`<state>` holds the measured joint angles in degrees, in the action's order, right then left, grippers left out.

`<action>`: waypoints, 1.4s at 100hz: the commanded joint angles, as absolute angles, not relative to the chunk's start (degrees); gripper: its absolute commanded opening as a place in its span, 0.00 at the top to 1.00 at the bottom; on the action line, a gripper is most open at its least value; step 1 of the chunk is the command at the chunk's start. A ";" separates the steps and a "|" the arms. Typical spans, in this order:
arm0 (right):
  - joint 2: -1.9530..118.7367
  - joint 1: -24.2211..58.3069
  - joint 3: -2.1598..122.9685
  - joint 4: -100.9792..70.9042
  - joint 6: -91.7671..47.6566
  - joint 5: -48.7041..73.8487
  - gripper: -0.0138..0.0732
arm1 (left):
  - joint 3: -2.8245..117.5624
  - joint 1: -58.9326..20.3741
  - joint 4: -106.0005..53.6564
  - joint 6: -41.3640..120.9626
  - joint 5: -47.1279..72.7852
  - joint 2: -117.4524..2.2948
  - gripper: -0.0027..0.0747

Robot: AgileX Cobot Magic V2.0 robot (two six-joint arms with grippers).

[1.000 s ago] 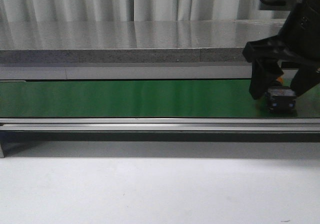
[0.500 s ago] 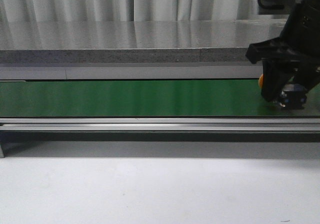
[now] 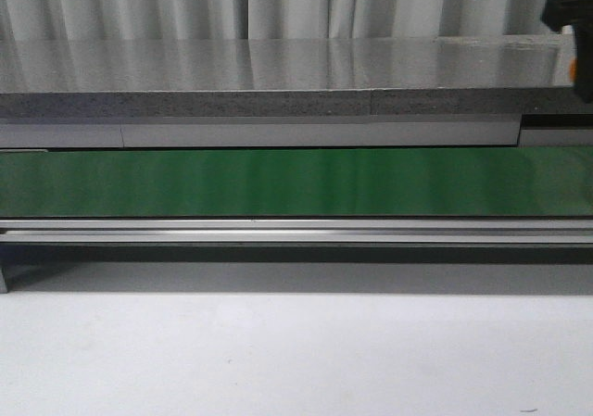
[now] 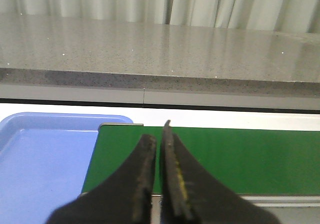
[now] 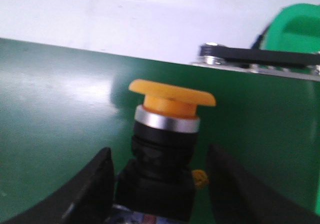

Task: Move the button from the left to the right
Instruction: 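Lift the button off the belt and lower it into the green tray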

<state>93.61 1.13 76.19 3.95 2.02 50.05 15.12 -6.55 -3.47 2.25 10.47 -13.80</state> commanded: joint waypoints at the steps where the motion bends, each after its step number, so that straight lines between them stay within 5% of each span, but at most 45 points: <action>1: 91.48 -3.25 78.08 5.53 1.39 49.28 0.60 | 16.61 -7.07 -4.01 1.84 5.65 -14.28 0.96; 55: 95.83 -23.27 78.08 5.77 1.39 43.32 0.60 | 16.61 -7.07 -4.01 1.84 5.65 -14.28 0.96; 110: 104.68 -25.03 78.08 5.90 1.39 44.07 0.60 | 16.61 -7.07 -4.01 1.84 5.65 -14.28 0.96; 140: 105.57 -25.03 78.08 5.84 1.39 44.82 0.40 | 16.61 -7.07 -4.01 1.84 5.65 -14.28 0.96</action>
